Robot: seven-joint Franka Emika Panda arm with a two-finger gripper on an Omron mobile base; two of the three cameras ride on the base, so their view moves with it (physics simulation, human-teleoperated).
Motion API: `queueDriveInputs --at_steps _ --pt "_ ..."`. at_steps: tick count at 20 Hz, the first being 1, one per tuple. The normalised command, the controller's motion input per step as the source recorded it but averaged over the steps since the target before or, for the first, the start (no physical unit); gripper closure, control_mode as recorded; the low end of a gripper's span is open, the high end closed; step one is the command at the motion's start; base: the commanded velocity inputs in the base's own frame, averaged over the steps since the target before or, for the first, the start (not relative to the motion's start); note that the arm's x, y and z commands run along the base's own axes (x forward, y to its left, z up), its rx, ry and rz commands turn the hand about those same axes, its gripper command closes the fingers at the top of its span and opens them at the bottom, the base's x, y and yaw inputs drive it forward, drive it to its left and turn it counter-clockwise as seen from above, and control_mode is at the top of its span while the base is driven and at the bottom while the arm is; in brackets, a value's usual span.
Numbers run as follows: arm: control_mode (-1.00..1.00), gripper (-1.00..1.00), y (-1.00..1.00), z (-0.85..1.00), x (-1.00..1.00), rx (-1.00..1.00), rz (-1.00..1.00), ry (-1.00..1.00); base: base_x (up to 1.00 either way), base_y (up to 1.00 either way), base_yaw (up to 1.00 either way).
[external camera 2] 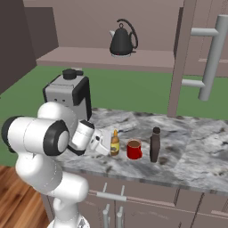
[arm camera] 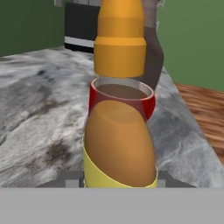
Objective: Pick the syrup bottle and honey bottle from the cabinet and place them next to the mug.
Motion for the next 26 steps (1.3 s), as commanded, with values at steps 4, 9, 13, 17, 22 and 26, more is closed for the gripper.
queueDriveInputs --at_steps 4,9,13,17,22,26 --pt "-1.0 1.0 0.0 -0.15 0.0 0.0 0.0 0.0 0.0 0.0 0.0" --pt "-1.0 1.0 0.0 -0.06 0.0 0.0 0.0 0.0 0.0 0.0 0.0" --pt "-1.0 1.0 0.0 -0.01 0.0 0.0 0.0 0.0 0.0 0.0 0.0" --pt "-1.0 1.0 0.0 0.0 0.0 0.0 0.0 0.0 0.0 0.0 0.0" --pt "-1.0 -1.0 0.0 0.0 0.0 0.0 0.0 0.0 0.0 0.0 0.0" --pt "-1.0 -1.0 0.0 0.0 0.0 0.0 0.0 0.0 0.0 0.0 0.0"
